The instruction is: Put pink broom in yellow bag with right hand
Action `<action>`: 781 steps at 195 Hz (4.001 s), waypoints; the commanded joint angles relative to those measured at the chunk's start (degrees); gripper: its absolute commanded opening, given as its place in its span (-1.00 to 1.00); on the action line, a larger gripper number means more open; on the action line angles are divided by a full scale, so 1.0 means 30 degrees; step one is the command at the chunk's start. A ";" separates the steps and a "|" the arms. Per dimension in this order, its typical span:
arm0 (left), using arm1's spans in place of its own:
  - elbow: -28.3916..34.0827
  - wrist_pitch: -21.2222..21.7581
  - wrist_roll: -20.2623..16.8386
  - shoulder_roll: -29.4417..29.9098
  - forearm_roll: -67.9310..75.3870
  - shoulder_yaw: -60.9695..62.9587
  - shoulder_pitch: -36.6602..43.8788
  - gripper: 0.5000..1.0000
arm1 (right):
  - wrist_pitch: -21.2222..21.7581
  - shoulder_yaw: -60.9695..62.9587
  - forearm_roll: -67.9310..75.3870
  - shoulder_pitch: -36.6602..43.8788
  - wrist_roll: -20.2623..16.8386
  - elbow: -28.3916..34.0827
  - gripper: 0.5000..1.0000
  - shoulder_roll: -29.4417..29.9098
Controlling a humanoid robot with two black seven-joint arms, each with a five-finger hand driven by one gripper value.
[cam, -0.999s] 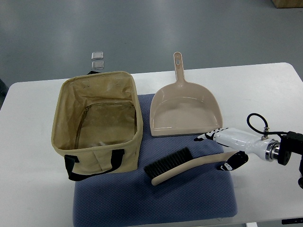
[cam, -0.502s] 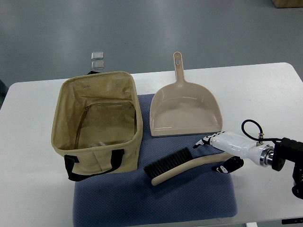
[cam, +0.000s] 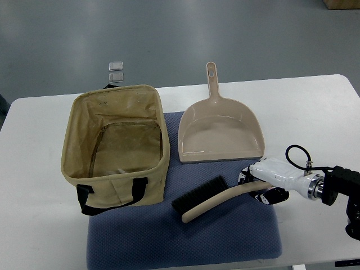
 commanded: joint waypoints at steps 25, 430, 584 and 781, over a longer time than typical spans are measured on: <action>0.0000 0.0000 0.0000 0.0000 0.0001 0.0000 0.0001 1.00 | -0.0075 0.0088 -0.0050 0.0019 -0.0198 -0.0059 -1.00 -0.0083; 0.0000 0.0000 0.0000 0.0000 0.0001 0.0000 0.0001 1.00 | 0.4495 -0.0147 0.0829 1.3144 -0.0110 -0.6212 0.64 1.0258; 0.0000 0.0000 0.0000 0.0000 0.0001 0.0000 0.0001 1.00 | 0.4670 0.9023 0.6103 0.9277 -0.2483 -0.7735 0.64 1.0083; 0.0000 0.0000 0.0000 0.0000 0.0001 0.0000 0.0001 1.00 | 0.4260 1.6025 1.9433 0.3624 -0.2278 -1.3360 0.71 0.8208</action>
